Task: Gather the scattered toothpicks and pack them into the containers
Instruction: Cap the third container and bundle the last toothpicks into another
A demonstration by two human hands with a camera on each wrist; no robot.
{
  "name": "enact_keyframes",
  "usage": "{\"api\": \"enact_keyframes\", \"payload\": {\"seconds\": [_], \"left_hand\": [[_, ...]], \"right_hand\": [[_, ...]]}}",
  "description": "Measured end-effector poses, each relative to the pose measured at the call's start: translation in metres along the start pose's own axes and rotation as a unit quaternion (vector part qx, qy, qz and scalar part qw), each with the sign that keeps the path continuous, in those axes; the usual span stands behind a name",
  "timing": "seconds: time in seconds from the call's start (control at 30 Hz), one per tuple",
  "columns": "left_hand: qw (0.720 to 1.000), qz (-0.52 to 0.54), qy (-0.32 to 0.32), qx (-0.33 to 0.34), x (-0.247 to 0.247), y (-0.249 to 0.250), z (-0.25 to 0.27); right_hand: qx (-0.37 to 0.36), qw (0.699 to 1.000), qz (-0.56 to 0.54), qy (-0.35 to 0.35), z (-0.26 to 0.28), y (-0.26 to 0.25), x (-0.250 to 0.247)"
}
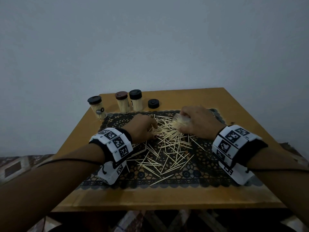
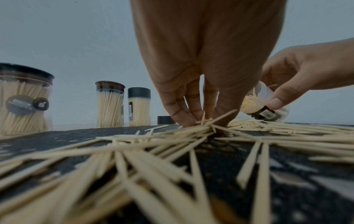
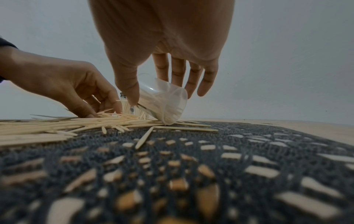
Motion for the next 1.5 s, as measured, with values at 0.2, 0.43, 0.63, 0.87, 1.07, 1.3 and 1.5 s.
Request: {"api": "enact_keyframes", "payload": {"seconds": [0.2,0.43,0.63,0.87,1.07,1.3,1.5], "left_hand": [[1.0,-0.008,0.013,0.003,0.0,-0.002,-0.002],[0.993,0.069,0.093,0.035,-0.007,0.0,0.001],[0.987,0.097,0.108,0.069,-0.012,0.01,0.005],[0.983,0.123,0.11,0.08,-0.011,0.012,0.005],[0.961,0.17,0.165,0.143,-0.012,0.018,0.006],[0.967,0.116,0.184,0.136,-0.01,0.016,0.003],[0.989,0.088,0.051,0.105,0.001,0.016,0.0]], "right_hand": [[-0.027,1.0,0.003,-0.013,0.0,-0.004,0.002],[-0.019,0.999,0.03,-0.017,0.002,-0.007,-0.001],[-0.032,0.998,0.037,-0.03,0.003,-0.016,0.001],[-0.06,0.995,0.062,-0.042,0.005,-0.026,0.004],[-0.071,0.995,0.06,-0.045,0.005,-0.027,0.004],[-0.075,0.997,0.005,-0.007,-0.001,-0.016,0.003],[-0.115,0.993,-0.016,0.002,0.004,-0.022,-0.004]]}}
Point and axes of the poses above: each hand's wrist, its own z-axis away from the middle knuckle, its own x-axis out of the palm, y = z × x, the point moved 4 cm from there along -z, towards the middle knuckle, and after that the axes turned 4 degrees about x, right-handed, at the moved point
